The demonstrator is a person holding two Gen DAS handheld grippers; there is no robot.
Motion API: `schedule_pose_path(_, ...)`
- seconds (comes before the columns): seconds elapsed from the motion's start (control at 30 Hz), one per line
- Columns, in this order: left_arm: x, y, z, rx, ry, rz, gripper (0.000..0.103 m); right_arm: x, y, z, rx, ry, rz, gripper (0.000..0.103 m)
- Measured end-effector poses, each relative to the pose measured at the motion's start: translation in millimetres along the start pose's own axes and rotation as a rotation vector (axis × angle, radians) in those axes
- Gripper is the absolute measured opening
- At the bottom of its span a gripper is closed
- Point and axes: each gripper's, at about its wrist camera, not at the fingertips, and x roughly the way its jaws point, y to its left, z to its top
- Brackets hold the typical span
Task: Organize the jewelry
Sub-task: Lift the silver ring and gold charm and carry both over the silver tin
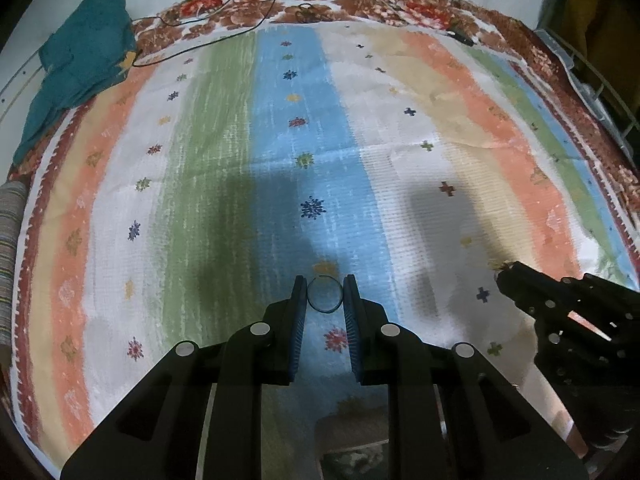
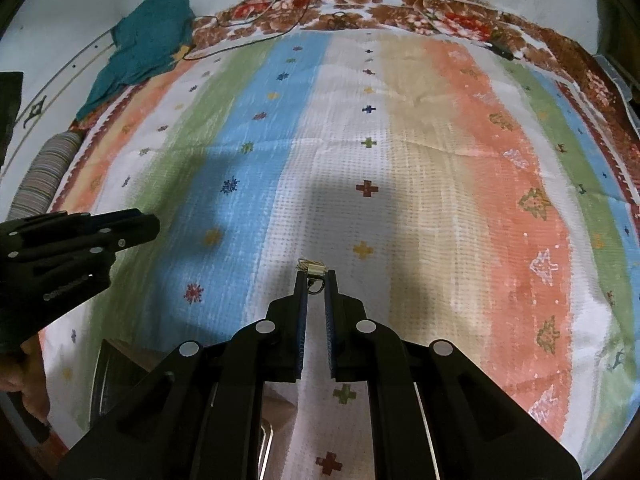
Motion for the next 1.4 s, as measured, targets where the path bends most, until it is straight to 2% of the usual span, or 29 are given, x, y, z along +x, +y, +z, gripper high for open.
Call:
schedule_pose_path(0.4, -30.8, -4.7, -6.7, 0.007, -0.082, -0.018, 0.018, -31.5, 5.8, -6.8, -0.018, -0.081, -0.029, 0.01)
schedule_pose_path(0.57, -43.2, -4.4, -12.4, 0.008, -0.112, -0.013, 0.018, -42.9, 8.0, -11.6, -0.017, -0.115, -0.023, 0.01)
schedule_pose_path(0.7, -54.6, -6.9, -18.3, 0.023, -0.142, -0.001, 0.018, -52.8, 11.7, -14.9, -0.032, -0.149, -0.053, 0.01)
schedule_pose_path(1.07, -91.5, -21.2, -35.7, 0.064, -0.224, -0.018, 0.018, -78.6, 24.0, -27.4, -0.054, -0.193, -0.014, 0.01)
schedule_pose_path(1.4, -108.5, -28.0, -52.0, 0.083, -0.248, -0.037, 0.018, -97.7, 35.0, -43.2, -0.078, -0.217, 0.033, 0.01)
